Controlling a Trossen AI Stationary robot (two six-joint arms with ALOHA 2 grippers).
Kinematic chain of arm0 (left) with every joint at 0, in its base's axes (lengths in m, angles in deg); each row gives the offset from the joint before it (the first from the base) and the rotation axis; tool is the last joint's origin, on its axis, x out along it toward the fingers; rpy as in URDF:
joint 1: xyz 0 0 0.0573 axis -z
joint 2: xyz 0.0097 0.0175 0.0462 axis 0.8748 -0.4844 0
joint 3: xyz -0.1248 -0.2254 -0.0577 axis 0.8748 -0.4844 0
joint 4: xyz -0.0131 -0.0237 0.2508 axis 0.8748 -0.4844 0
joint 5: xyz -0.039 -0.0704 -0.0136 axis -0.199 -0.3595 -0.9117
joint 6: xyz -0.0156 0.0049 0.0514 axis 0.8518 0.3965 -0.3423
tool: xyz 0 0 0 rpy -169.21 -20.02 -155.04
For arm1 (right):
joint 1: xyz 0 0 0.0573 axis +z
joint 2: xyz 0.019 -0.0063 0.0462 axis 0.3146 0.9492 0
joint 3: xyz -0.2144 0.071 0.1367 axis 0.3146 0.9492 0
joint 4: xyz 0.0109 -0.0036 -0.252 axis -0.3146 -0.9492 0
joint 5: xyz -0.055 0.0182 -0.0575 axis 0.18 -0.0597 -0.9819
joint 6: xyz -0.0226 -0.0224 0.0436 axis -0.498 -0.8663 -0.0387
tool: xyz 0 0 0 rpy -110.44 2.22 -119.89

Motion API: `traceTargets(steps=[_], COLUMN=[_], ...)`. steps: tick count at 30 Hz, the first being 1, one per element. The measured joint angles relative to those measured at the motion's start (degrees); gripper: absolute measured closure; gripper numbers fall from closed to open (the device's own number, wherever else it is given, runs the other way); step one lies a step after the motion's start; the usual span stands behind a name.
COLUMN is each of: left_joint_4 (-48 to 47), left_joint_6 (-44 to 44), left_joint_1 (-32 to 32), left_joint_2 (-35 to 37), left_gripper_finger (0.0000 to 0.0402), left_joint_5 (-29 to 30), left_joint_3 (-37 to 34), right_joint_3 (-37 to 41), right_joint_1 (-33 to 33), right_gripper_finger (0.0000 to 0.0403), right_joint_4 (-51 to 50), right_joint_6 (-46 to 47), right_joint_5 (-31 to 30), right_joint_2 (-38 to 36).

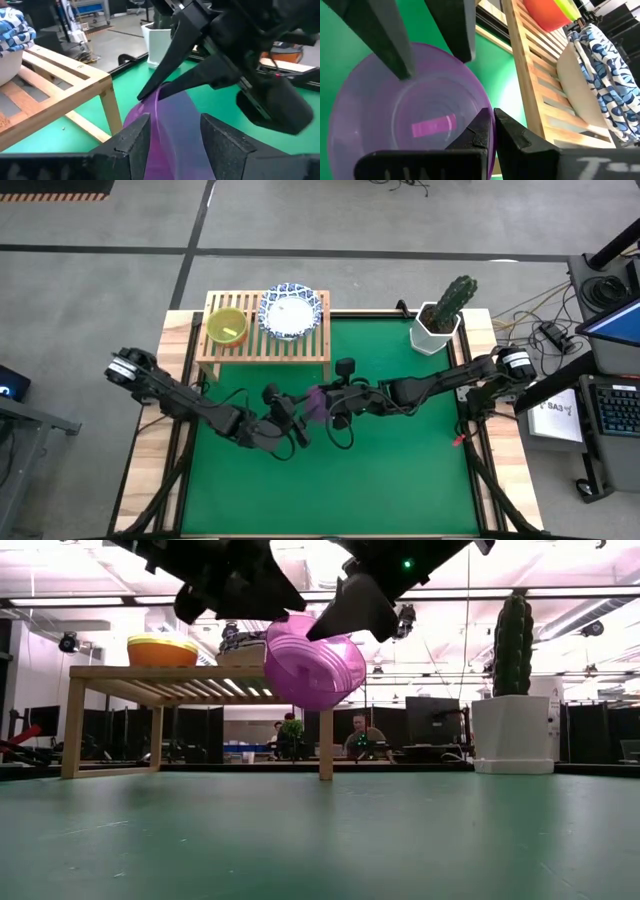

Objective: Place and stack bowls onto a shelf
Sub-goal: Stack the purple bowl on top of the yellow bowl on the shelf

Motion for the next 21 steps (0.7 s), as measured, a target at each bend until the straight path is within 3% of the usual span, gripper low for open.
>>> traceTargets(steps=[8, 13, 17, 21], left_joint_4=[-11.33, -12.97, -13.21, -13.42], left_joint_6=[4.35, 5.05, 6.01, 6.05], left_joint_1=[-0.84, -1.04, -1.04, -1.04], left_joint_2=[-1.38, -1.56, -1.56, -1.54], left_gripper_finger=[0.0247, 0.0253, 0.0287, 0.0350], left_joint_5=[0.84, 1.12, 1.31, 1.52], left_joint_3=[4.60, 4.90, 4.59, 4.58], right_joint_3=[0.04, 0.04, 0.02, 0.02], right_joint_1=[0.00, 0.00, 0.00, 0.00], right_gripper_finger=[0.0394, 0.0394, 0.0394, 0.0384], right_joint_4=[-0.39, -0.28, -0.28, 0.06], right_joint_6=[0.92, 0.86, 0.70, 0.75], right_joint_5=[0.08, 0.40, 0.86, 2.87], right_joint_2=[0.00, 0.22, 0.22, 0.22])
